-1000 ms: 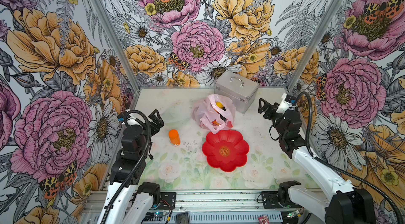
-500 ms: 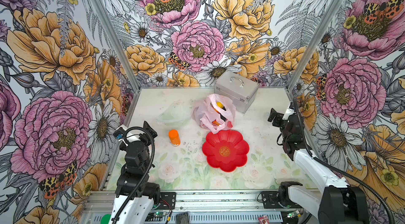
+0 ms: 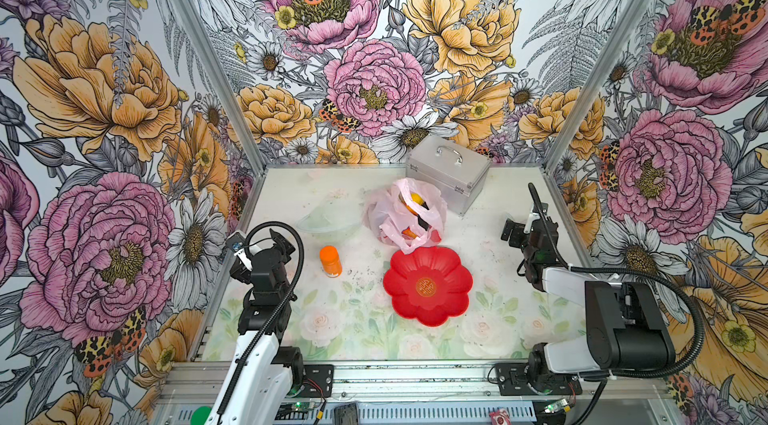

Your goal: Place the fruits into the plastic bag

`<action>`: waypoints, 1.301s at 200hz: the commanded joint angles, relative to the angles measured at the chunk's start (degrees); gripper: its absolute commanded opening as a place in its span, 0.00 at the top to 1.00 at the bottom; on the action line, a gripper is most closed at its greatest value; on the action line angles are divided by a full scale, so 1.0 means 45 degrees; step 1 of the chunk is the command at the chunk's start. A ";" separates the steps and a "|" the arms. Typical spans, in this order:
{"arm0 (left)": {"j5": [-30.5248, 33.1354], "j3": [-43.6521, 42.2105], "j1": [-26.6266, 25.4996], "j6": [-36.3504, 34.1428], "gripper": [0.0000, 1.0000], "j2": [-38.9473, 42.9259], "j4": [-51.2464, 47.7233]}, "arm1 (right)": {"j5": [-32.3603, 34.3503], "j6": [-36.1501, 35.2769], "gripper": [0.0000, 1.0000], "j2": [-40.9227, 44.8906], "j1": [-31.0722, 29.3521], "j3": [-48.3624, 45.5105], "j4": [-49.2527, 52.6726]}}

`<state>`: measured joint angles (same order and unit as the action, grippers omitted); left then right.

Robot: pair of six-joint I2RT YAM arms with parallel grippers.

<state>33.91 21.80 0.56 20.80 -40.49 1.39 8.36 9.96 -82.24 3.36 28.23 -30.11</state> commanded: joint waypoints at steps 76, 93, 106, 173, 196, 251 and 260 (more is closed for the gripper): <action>-0.1179 -0.0426 0.0639 -0.1060 0.01 -0.5816 0.6685 | -0.1635 -0.0869 0.01 -0.0807 0.0029 -0.0603 -0.2697; -0.1275 -0.0497 0.0637 -0.1328 0.01 -0.6384 0.7315 | -0.1642 -0.0941 0.00 -0.1080 -0.0036 -0.1071 -0.3751; -0.1329 -0.0608 0.0643 -0.1465 0.01 -0.6639 0.7640 | -0.1682 -0.0961 0.01 -0.1309 -0.0024 -0.1439 -0.4709; -0.2267 -0.0438 -0.0433 -0.3251 0.01 -0.7780 0.9013 | -0.1527 -0.0929 0.01 -0.1272 -0.0043 -0.1361 -0.4459; -0.3107 0.0271 -0.0919 -0.4555 0.01 -0.8618 0.9008 | -0.1438 -0.0955 0.00 -0.1264 -0.0095 -0.1341 -0.4405; -0.4643 -0.0707 0.0061 -0.4030 0.01 -1.0791 1.2972 | -0.1356 -0.0976 0.00 -0.1266 -0.0158 -0.1344 -0.4389; -0.4781 -0.0742 0.0101 -0.4017 0.01 -1.0651 1.2844 | -0.1350 -0.0965 0.00 -0.1276 -0.0156 -0.1334 -0.4388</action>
<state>17.41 20.40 -0.25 2.79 -87.72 50.63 1.72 6.31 -87.74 3.18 21.78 -48.34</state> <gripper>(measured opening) 0.987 0.995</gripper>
